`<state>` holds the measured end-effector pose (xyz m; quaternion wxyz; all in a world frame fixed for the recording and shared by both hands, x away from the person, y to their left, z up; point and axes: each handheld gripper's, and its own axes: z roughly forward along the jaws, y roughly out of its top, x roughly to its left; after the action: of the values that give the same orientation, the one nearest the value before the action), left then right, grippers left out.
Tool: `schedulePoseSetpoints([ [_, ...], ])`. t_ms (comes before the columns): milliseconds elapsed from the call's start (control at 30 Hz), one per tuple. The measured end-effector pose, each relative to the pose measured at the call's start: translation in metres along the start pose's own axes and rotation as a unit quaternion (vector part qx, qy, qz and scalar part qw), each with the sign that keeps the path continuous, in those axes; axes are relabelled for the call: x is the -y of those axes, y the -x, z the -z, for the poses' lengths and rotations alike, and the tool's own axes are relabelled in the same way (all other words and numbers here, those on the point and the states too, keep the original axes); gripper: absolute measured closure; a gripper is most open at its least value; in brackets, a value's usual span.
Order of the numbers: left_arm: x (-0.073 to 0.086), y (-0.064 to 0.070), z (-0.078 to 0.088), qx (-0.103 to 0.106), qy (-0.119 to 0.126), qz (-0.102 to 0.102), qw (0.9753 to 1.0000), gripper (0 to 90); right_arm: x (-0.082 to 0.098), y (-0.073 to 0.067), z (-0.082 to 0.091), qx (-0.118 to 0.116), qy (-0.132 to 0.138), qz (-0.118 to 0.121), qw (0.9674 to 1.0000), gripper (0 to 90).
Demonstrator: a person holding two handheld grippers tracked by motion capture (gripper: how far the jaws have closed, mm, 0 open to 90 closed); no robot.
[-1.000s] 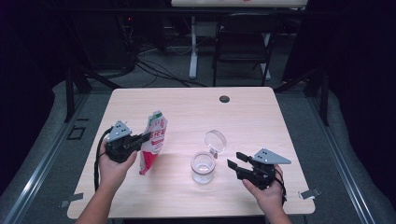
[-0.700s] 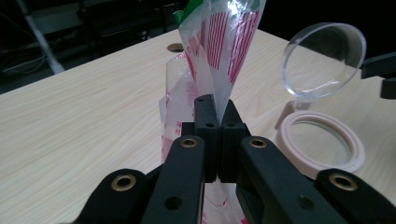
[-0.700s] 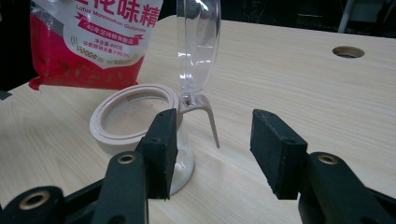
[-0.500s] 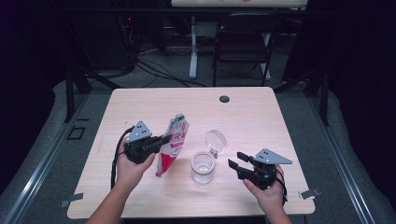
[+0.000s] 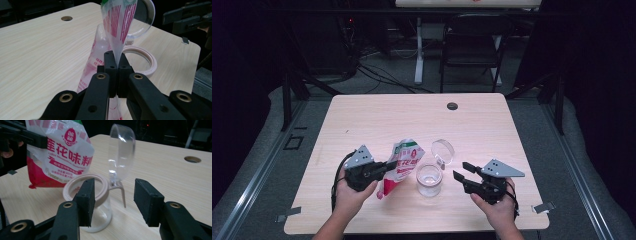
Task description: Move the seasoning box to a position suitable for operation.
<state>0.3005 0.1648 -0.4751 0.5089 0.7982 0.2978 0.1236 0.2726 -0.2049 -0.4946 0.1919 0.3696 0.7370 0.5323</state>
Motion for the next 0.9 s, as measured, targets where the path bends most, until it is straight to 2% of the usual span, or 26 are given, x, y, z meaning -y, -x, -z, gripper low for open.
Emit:
schedulePoseSetpoints([
  [133, 0.007, 0.001, 0.004, 0.002, 0.003, 0.005, 1.0000, 89.9, -0.005, -0.009, -0.001, -0.009, 0.000, 0.015, 0.9998, 51.6],
  [267, 0.012, 0.001, 0.007, 0.005, -0.003, 0.008, 0.9999, 89.8, -0.012, -0.019, 0.001, -0.024, 0.008, 0.025, 0.9994, 51.6],
  [433, 0.017, 0.001, 0.008, 0.007, 0.000, 0.019, 0.9998, 89.8, -0.024, -0.029, -0.003, -0.047, 0.010, 0.039, 0.9981, 51.8],
  [633, 0.022, 0.000, 0.011, 0.011, 0.005, 0.028, 0.9995, 89.8, -0.030, -0.038, -0.024, -0.073, -0.008, 0.044, 0.9964, 51.6],
  [733, 0.024, -0.001, 0.012, 0.011, 0.005, 0.032, 0.9994, 89.8, -0.031, -0.039, -0.039, -0.084, -0.021, 0.037, 0.9955, 51.0],
  [900, 0.025, -0.003, 0.013, 0.011, 0.008, 0.037, 0.9992, 89.8, -0.032, -0.044, -0.061, -0.090, -0.036, 0.040, 0.9945, 51.0],
])
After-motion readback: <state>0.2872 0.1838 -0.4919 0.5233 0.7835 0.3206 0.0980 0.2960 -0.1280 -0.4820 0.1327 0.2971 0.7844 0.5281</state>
